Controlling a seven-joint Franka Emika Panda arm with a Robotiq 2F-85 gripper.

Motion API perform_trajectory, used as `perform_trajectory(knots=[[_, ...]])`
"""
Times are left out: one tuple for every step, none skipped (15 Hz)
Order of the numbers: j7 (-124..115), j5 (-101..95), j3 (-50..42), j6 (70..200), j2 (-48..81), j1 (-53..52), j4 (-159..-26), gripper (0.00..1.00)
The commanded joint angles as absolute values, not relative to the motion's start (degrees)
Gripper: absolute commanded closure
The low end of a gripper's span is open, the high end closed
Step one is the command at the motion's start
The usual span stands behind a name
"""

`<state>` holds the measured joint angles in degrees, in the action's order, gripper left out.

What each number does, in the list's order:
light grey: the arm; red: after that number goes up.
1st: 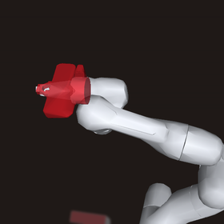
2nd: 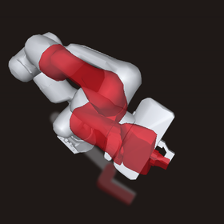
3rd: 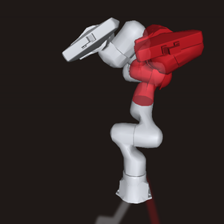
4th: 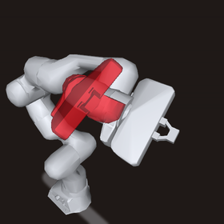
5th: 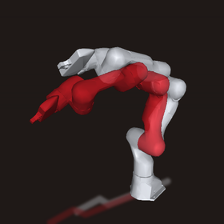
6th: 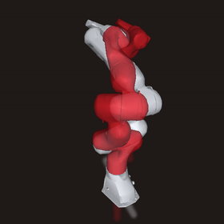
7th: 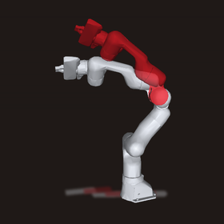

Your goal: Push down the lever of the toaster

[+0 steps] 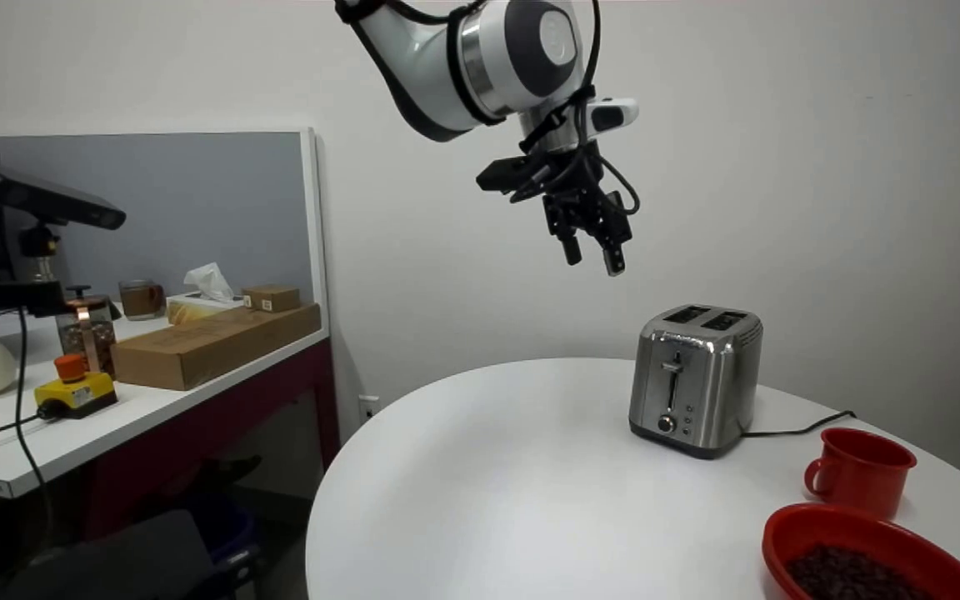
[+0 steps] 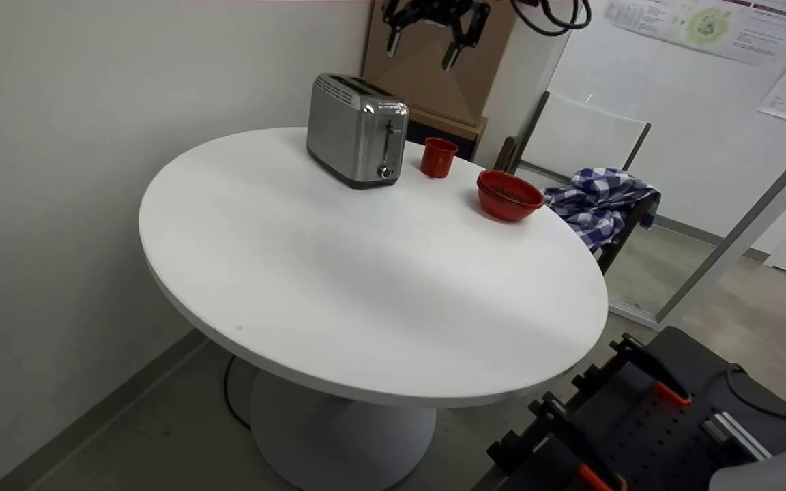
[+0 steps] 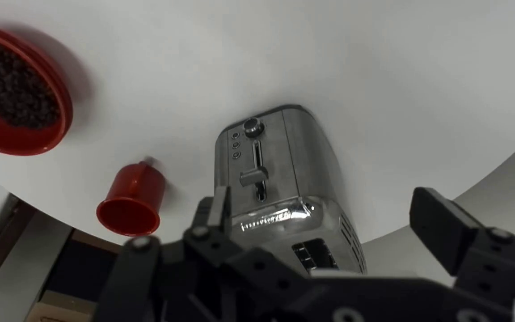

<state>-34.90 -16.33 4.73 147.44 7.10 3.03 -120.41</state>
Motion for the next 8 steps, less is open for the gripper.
perform_trajectory(knots=[[-33.84,-15.77,0.95,146.58,12.90,0.12,-112.64,0.26],[-33.47,-15.27,0.23,146.47,13.85,-0.26,-111.41,0.26],[-33.07,-14.72,-0.39,146.52,14.70,-0.52,-110.44,0.31],[-32.38,-13.85,-0.91,146.62,15.44,-0.60,-109.62,0.37],[-31.92,-13.08,-1.34,146.44,15.96,-0.69,-108.92,0.46],[-30.99,-11.98,-1.65,146.67,16.58,-0.51,-108.45,0.53],[-30.11,-11.04,-1.93,146.73,16.98,-0.37,-108.13,0.62],[-29.23,-9.93,-2.18,146.70,17.37,-0.23,-107.79,0.69]])
